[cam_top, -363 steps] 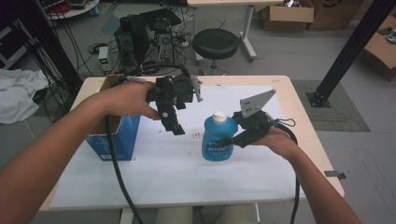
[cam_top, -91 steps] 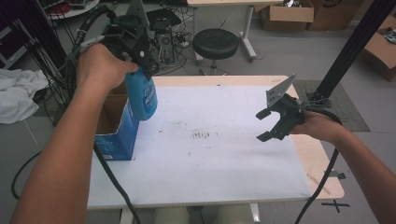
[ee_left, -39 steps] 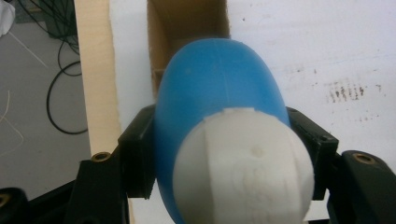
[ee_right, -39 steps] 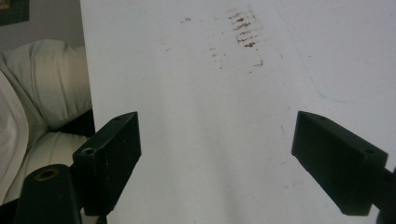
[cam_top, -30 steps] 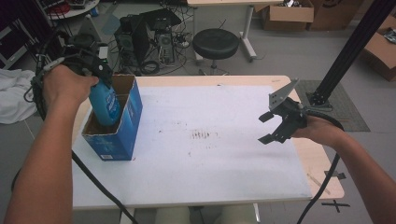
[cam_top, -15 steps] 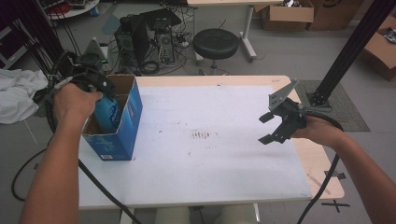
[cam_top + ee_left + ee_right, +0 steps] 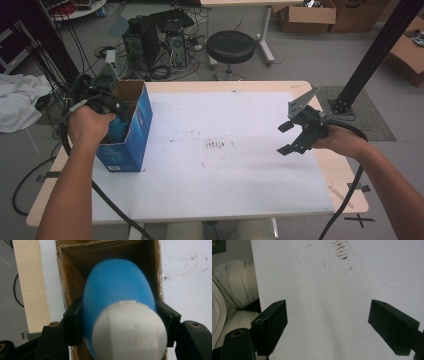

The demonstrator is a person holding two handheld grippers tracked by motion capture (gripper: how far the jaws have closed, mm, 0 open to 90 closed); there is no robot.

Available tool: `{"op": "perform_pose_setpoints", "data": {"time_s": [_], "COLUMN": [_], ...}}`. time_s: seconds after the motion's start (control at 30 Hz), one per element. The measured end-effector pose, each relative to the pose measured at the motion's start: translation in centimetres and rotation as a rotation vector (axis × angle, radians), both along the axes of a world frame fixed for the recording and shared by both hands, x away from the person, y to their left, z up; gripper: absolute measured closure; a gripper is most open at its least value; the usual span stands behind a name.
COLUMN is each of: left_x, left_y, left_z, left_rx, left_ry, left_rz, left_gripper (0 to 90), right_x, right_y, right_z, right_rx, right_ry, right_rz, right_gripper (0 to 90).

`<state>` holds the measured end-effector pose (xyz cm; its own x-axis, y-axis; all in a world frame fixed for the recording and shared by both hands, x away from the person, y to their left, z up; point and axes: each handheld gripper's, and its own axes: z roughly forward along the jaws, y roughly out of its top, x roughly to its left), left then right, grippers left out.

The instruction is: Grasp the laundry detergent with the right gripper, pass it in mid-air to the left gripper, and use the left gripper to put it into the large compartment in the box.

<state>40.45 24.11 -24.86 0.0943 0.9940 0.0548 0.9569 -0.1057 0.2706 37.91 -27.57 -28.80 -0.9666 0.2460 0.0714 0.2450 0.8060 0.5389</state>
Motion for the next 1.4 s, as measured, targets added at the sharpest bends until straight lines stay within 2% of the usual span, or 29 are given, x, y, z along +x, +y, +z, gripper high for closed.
{"op": "perform_pose_setpoints", "data": {"time_s": [0.5, 0.57, 1.0, 1.13, 1.23, 1.4], "left_x": [0.2, 0.2, 0.2, 0.3, 0.3, 0.2], "left_y": [0.4, 0.5, 1.2, 1.3, 1.3, 1.3], "left_z": [-2.8, -2.9, -3.0, -3.0, -3.0, -3.0], "left_rx": [0.006, -0.002, -0.029, -0.039, -0.052, -0.052], "left_ry": [0.044, 0.034, 0.038, 0.039, 0.038, 0.039], "left_rz": [-0.005, 0.000, 0.025, 0.023, 0.025, 0.021], "left_gripper": [37.8, 37.8, 37.3, 36.6, 32.7, 32.7], "right_x": [0.1, 0.1, 0.2, 0.1, 0.1, 0.1], "right_y": [-0.1, -0.1, 0.2, 0.3, 0.3, 0.4], "right_z": [-0.2, -0.2, -0.4, -0.4, -0.4, -0.4], "right_rx": [0.001, 0.000, -0.007, -0.009, -0.009, -0.011], "right_ry": [0.008, 0.009, 0.012, 0.014, 0.015, 0.018], "right_rz": [-0.002, -0.003, 0.001, 0.000, 0.000, 0.001], "right_gripper": [15.8, 15.8, 15.8, 15.8, 15.8, 15.8]}}
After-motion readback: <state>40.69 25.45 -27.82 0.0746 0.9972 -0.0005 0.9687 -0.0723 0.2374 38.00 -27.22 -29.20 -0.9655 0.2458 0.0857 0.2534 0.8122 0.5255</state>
